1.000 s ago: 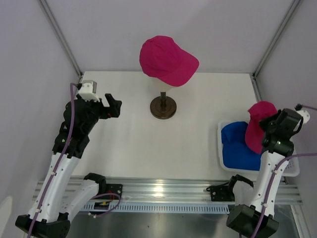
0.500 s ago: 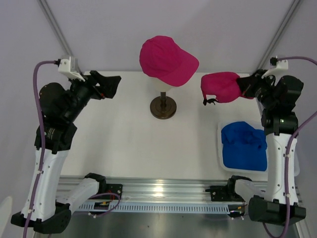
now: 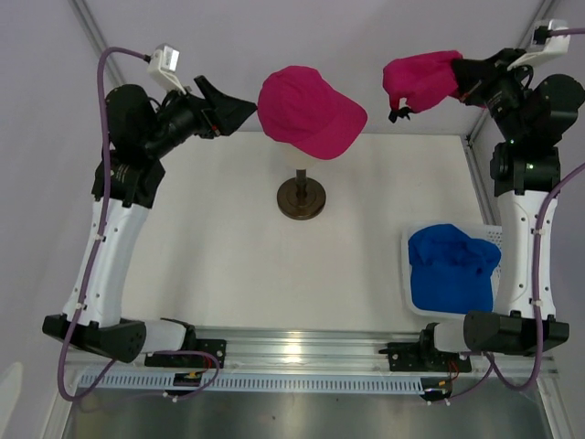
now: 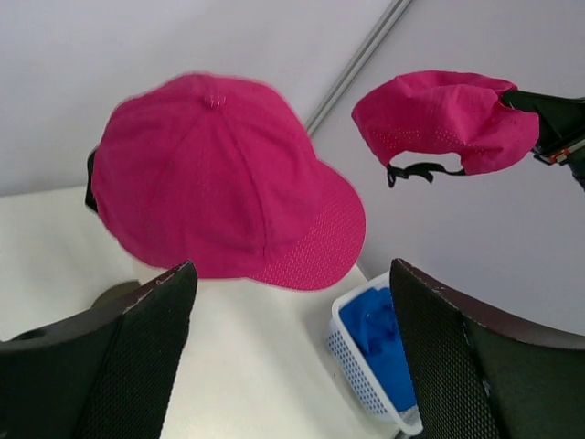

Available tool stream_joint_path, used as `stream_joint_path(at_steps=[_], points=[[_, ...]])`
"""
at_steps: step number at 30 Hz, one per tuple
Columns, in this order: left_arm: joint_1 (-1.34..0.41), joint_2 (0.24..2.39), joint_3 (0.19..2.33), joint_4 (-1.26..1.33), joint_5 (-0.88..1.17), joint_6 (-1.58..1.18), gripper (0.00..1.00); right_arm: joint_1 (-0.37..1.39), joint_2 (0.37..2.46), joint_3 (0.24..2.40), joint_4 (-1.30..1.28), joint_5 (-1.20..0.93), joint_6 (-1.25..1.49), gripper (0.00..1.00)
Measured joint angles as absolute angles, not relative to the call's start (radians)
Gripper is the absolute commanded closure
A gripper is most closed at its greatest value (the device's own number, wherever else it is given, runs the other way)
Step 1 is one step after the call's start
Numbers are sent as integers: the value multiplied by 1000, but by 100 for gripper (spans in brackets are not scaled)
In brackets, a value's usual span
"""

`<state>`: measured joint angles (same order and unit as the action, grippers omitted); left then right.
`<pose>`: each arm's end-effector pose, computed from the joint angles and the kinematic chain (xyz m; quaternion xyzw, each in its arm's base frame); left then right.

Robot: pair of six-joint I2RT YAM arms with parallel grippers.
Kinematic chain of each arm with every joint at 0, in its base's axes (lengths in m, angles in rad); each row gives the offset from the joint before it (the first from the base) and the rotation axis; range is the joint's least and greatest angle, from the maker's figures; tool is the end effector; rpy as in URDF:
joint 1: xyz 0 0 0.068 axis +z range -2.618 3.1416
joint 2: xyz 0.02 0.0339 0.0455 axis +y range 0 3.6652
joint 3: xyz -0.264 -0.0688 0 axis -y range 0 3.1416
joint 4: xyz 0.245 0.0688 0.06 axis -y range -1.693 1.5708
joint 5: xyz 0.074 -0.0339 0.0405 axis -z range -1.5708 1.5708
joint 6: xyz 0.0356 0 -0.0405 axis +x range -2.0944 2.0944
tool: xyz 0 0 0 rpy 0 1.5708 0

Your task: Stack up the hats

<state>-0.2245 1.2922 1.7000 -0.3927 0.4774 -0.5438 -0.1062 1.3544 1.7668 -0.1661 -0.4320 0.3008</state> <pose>0.2441 -0.0725 0.5212 0.0579 0.7000 -0.4133 0.5796 0.2669 -0.0135 0.5504 -0.0442 0.6224 0.2060 0.7538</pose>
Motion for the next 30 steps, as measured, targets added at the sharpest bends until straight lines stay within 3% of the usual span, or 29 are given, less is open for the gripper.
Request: stream_joint_path(at_steps=[9, 18, 30], points=[[-230, 1420, 1941, -381, 483, -597, 20, -11, 1594, 2059, -29, -384, 391, 100], [-245, 1594, 2111, -374, 511, -724, 26, 235, 1826, 2311, -25, -241, 345, 100], [-247, 1731, 2238, -430, 418, -747, 35, 488, 1891, 2361, 52, -35, 246, 100]])
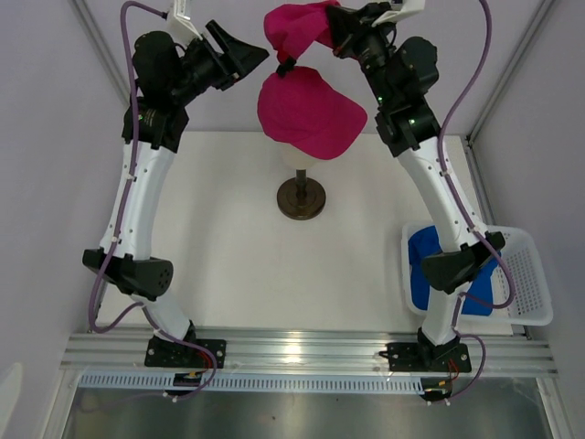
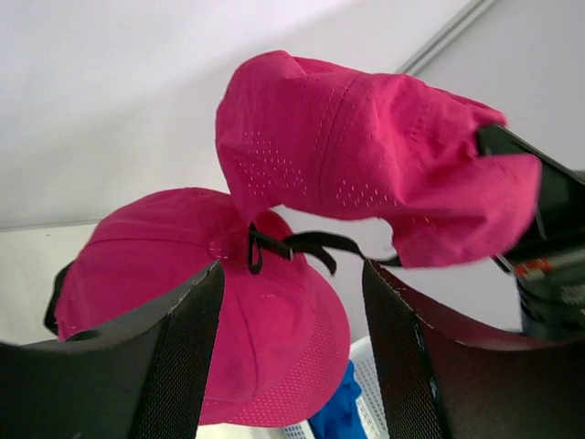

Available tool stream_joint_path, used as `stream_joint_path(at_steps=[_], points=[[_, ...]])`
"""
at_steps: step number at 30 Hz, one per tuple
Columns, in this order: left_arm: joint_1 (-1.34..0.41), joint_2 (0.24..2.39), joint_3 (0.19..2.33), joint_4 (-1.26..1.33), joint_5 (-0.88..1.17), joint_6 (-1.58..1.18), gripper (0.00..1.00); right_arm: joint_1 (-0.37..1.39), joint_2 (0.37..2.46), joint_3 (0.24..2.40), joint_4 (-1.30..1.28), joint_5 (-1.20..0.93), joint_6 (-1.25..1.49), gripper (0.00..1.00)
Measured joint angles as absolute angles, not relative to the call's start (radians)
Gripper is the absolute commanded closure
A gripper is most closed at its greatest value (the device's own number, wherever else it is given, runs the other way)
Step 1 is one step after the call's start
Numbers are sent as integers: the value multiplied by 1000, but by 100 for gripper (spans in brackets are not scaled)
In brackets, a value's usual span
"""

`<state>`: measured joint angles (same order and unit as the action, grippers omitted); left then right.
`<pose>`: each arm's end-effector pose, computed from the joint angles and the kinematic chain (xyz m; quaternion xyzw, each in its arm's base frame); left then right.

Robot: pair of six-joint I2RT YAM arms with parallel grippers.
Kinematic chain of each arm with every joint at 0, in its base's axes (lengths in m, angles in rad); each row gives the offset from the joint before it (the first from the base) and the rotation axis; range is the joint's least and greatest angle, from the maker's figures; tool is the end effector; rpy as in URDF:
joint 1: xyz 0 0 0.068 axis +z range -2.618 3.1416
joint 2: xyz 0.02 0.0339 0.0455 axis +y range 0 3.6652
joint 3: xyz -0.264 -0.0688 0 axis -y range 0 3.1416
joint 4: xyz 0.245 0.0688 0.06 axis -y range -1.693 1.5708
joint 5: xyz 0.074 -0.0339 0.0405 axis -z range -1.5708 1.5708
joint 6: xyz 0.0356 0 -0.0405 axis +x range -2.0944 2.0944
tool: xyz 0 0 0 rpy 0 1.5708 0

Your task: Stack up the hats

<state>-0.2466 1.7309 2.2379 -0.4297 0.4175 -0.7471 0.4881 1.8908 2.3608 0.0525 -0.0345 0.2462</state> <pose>0.3391 -0.1003 0.5538 -0.0172 0.6815 -0.4660 0.5641 0.3432 0.1836 0.5832 -0.0752 0.4949 0.3188 0.8048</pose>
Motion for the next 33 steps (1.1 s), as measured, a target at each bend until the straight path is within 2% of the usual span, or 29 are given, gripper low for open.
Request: stream_joint_path(at_steps=[11, 16, 20, 27, 33], points=[[-226, 1747, 2238, -452, 326, -723, 35, 646, 1903, 2325, 140, 66, 156, 100], [-207, 1775, 2238, -460, 300, -714, 36, 657, 1900, 2233, 167, 81, 152, 100], [-187, 1802, 2238, -457, 284, -688, 43, 661, 1894, 2164, 169, 82, 144, 100], [-164, 1914, 2363, -475, 323, -625, 44, 693, 1826, 2008, 183, 61, 84, 100], [-163, 1939, 2370, -518, 343, -568, 40, 770, 1715, 1861, 208, 63, 11, 100]])
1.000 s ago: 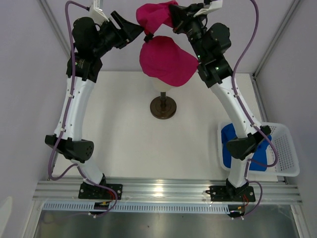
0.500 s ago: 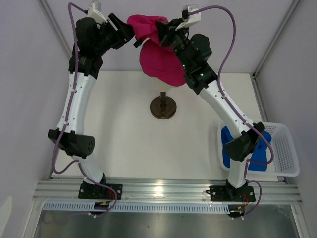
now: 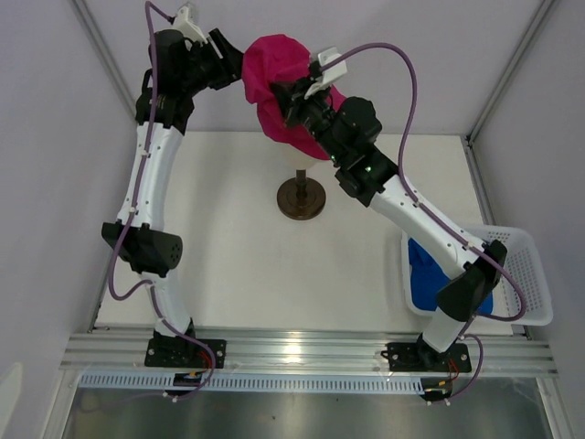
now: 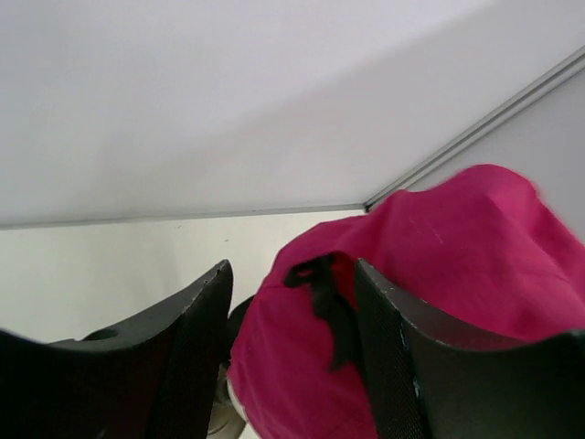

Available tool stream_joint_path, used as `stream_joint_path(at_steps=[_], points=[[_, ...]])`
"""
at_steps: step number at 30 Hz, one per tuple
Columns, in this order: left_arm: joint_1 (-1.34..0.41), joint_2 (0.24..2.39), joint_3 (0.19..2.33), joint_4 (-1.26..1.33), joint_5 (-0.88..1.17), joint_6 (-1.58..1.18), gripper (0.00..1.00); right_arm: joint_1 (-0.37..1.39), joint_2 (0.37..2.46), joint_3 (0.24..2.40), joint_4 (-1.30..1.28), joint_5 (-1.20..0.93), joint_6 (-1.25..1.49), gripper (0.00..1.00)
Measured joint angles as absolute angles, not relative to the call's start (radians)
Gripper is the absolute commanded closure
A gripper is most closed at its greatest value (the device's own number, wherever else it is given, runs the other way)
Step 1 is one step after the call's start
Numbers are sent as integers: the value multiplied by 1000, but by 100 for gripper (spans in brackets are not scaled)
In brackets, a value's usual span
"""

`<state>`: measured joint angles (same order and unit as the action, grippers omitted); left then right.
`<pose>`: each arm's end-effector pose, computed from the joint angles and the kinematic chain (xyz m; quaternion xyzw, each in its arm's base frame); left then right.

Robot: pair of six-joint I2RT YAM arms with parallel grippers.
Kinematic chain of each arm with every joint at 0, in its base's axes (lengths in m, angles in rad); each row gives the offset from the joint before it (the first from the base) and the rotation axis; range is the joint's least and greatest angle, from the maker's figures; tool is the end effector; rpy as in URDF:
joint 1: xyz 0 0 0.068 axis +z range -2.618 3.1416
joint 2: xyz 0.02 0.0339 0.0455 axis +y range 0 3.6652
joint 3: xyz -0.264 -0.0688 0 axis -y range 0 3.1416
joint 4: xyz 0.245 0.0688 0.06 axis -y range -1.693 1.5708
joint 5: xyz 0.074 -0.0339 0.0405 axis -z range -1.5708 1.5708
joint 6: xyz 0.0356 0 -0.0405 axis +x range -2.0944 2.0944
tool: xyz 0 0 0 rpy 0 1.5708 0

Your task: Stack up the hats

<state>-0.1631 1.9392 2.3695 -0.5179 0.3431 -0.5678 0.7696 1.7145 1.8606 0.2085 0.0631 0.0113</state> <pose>0.4123 -0.0800 0.5071 -0.0331 0.7349 -0.3554 0.5766 0.2847 0.2727 0.5078 -0.1873 0.5401 0.2956 0.7654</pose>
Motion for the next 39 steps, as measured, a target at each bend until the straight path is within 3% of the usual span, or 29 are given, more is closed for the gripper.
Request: stream_joint_path(at_steps=[4, 11, 21, 39], points=[[-163, 1929, 2340, -532, 317, -519, 39, 802, 1670, 1828, 208, 64, -9, 100], [-161, 1826, 2110, -516, 269, -461, 37, 796, 1639, 1782, 176, 76, -32, 100], [-136, 1816, 2090, -493, 273, -442, 26, 752, 1682, 1832, 89, 56, -38, 100], [-58, 1850, 2141, -352, 657, -657, 30, 728, 1745, 1920, 16, -30, -43, 100]])
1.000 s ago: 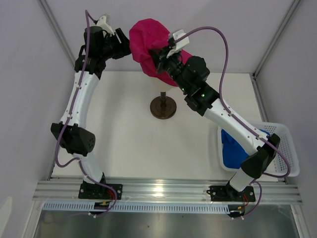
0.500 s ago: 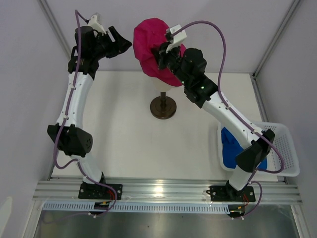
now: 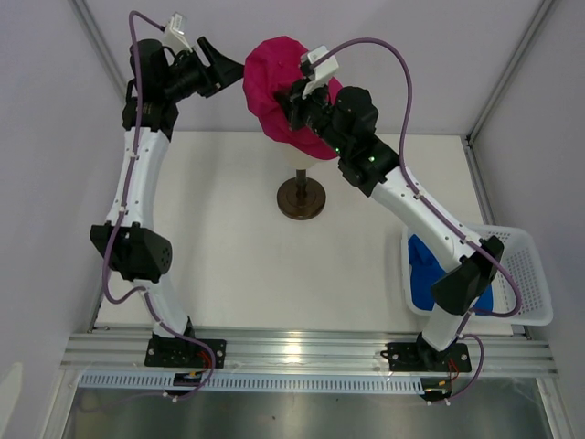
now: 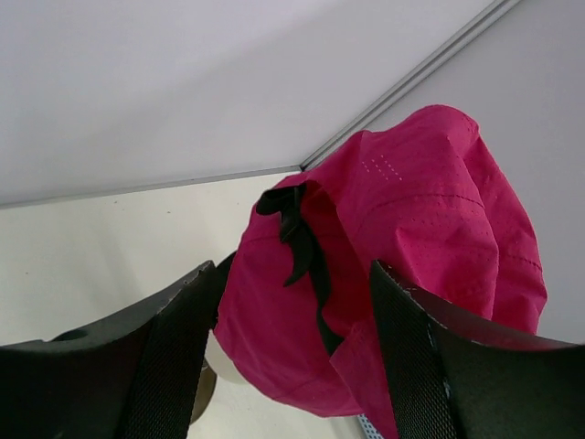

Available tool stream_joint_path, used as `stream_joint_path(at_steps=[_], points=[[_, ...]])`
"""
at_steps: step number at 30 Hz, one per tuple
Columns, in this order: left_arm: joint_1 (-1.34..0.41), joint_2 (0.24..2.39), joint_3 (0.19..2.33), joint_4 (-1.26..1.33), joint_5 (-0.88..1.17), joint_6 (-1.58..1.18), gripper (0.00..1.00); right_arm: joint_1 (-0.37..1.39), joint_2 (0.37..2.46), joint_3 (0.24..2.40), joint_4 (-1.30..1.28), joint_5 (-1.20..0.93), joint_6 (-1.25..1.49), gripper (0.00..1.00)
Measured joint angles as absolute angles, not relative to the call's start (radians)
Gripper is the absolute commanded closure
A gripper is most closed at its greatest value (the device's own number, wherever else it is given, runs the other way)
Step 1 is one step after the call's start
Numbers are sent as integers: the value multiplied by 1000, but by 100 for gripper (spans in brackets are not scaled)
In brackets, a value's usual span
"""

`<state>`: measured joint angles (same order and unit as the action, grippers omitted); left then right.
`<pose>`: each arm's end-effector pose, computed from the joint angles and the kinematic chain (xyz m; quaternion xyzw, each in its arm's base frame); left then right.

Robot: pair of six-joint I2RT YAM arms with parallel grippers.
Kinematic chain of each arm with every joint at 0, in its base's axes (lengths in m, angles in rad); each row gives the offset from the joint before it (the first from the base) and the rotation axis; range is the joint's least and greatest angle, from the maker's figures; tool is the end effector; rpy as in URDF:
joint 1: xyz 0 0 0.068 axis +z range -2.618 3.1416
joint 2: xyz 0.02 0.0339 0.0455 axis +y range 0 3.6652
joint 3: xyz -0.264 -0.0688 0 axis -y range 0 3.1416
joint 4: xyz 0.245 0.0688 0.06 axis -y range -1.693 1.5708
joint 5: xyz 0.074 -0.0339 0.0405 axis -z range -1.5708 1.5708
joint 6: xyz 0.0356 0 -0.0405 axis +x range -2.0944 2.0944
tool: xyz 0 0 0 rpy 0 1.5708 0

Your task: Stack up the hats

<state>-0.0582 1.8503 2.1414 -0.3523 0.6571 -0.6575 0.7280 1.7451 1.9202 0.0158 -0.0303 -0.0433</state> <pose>0.4103 -0.0457 0.4888 0.0077 0.7240 -0.4473 0.5251 0.3010 0.2697 0.4961 -0.2502 0.5853 0.2680 0.7232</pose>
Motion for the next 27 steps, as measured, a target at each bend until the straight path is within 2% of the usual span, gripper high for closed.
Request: stream_joint_path(at_steps=[9, 21, 24, 25, 27], points=[[-62, 1945, 2195, -354, 690, -690, 32, 717, 1758, 1945, 4, -52, -54, 100], [-111, 1957, 2201, -318, 743, -704, 42, 674, 1758, 1945, -10, -111, -46, 100], [-124, 1957, 2204, -317, 745, -707, 53, 662, 1758, 1945, -11, -124, -35, 100], [-128, 1960, 2210, -320, 745, -706, 64, 659, 1758, 1945, -11, -128, -33, 100], [-134, 1963, 2223, -329, 739, -699, 75, 655, 1758, 1945, -11, -130, -27, 99]])
